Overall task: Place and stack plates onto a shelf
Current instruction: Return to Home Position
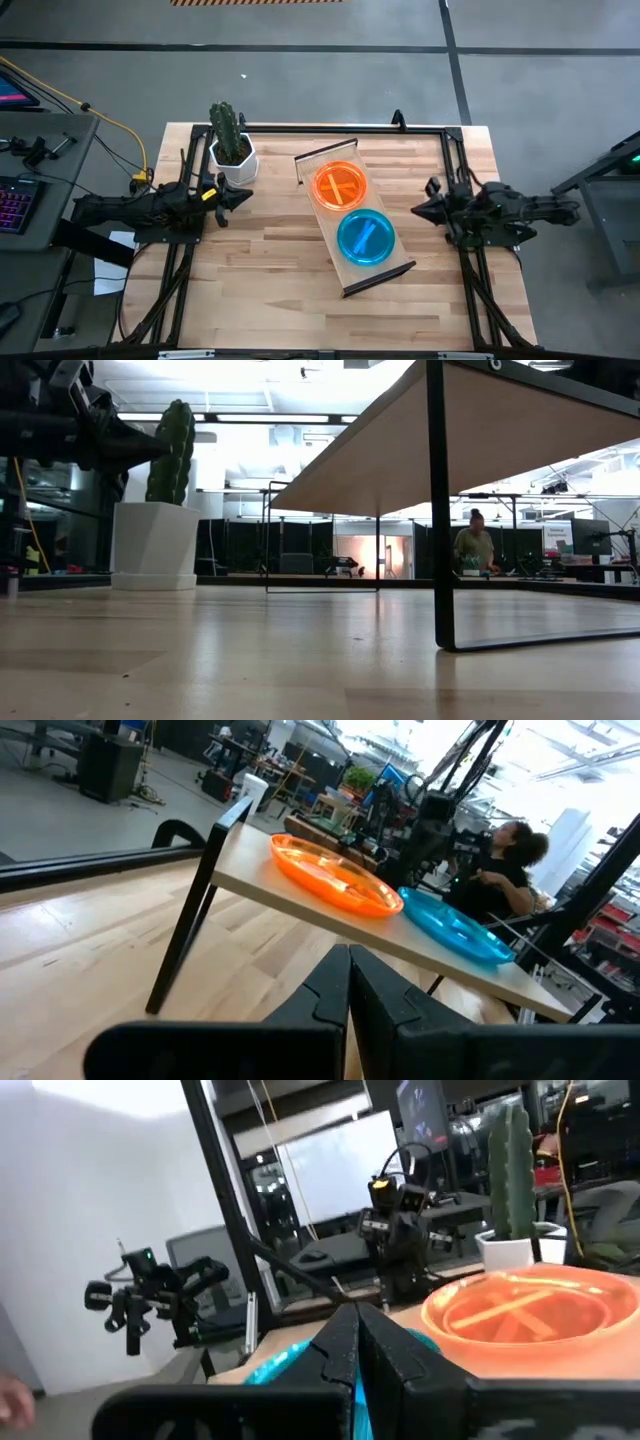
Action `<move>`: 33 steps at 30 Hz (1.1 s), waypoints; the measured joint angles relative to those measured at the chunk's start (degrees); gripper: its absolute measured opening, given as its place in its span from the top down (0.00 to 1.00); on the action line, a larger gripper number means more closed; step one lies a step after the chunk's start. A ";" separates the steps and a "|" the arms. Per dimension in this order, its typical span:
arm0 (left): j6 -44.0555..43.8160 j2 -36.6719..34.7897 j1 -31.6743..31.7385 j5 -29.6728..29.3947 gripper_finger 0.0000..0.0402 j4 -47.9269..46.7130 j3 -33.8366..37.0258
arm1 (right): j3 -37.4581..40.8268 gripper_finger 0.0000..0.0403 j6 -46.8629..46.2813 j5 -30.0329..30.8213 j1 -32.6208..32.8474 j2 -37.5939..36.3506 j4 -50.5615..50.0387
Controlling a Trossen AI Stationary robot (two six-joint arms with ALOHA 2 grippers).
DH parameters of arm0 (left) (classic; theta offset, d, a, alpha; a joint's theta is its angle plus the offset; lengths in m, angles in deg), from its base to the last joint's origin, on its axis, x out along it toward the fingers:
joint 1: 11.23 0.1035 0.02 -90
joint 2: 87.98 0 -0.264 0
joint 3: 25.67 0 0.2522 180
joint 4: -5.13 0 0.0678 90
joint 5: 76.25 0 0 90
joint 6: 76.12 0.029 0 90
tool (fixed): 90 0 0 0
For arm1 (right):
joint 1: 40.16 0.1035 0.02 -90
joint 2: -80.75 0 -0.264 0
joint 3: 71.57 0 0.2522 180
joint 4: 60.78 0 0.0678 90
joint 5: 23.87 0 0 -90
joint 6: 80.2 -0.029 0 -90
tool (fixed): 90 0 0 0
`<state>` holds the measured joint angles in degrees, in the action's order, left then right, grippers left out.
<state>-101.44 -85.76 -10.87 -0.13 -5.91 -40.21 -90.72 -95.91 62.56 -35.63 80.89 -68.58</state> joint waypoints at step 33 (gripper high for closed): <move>0.00 0.02 0.00 -0.01 1.00 0.02 0.00 | 4.40 1.00 -4.98 6.47 -0.04 0.90 -5.85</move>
<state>-101.44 -85.74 -10.87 -0.14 -5.88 -40.21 -86.32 -100.89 69.03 -35.67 81.79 -74.43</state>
